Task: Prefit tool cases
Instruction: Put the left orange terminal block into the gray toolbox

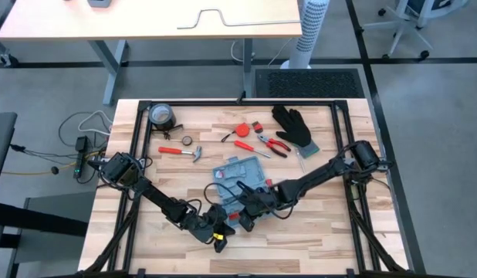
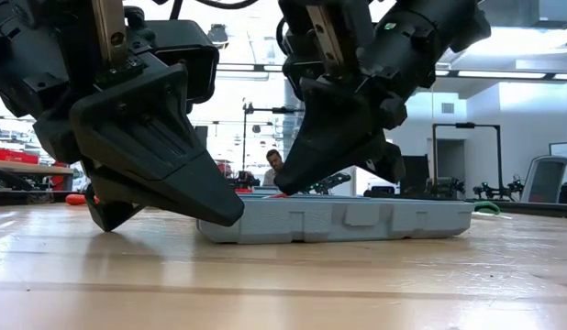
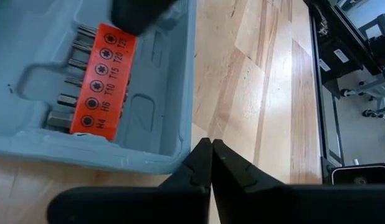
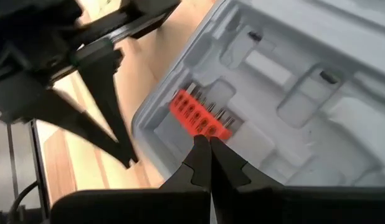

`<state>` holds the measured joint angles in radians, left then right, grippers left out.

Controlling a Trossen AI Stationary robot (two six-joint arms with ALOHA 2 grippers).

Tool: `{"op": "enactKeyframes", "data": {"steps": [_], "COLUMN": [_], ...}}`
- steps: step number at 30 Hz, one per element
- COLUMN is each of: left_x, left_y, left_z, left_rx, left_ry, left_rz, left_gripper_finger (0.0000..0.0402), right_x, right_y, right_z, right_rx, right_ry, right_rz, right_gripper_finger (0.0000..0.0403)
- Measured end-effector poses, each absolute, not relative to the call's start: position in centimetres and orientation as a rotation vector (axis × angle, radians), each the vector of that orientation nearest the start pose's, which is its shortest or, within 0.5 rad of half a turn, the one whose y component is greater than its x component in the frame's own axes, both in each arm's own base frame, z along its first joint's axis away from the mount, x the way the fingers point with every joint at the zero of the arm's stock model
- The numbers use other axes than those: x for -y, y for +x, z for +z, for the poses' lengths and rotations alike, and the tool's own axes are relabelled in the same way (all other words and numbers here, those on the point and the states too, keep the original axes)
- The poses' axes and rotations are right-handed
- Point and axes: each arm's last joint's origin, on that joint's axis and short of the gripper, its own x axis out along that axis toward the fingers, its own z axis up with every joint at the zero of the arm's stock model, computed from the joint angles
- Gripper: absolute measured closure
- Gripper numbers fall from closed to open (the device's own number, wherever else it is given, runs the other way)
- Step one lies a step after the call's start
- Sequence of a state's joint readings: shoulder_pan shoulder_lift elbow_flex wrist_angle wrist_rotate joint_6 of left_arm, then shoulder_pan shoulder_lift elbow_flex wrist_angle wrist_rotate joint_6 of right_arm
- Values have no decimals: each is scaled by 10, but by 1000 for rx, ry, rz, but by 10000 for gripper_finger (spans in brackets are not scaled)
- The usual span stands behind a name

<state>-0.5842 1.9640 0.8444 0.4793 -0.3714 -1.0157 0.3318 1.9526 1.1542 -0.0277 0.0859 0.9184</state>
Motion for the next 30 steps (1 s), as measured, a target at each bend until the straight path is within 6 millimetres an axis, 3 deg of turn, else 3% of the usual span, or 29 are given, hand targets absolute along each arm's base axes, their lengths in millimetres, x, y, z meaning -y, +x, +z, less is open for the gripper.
{"op": "enactKeyframes", "data": {"steps": [18,30], "left_x": [189,188], "left_y": [304,304], "left_z": [96,95], "left_rx": [-609,-620], "left_ry": [-686,-680], "left_rz": [99,105], "left_gripper_finger": [401,401], "right_x": [-123,-128], "right_y": [378,382], "right_z": [143,128], "right_rx": [-847,-854], "right_ry": [687,692], "right_rz": [-159,-157], "right_gripper_finger": [403,403]}}
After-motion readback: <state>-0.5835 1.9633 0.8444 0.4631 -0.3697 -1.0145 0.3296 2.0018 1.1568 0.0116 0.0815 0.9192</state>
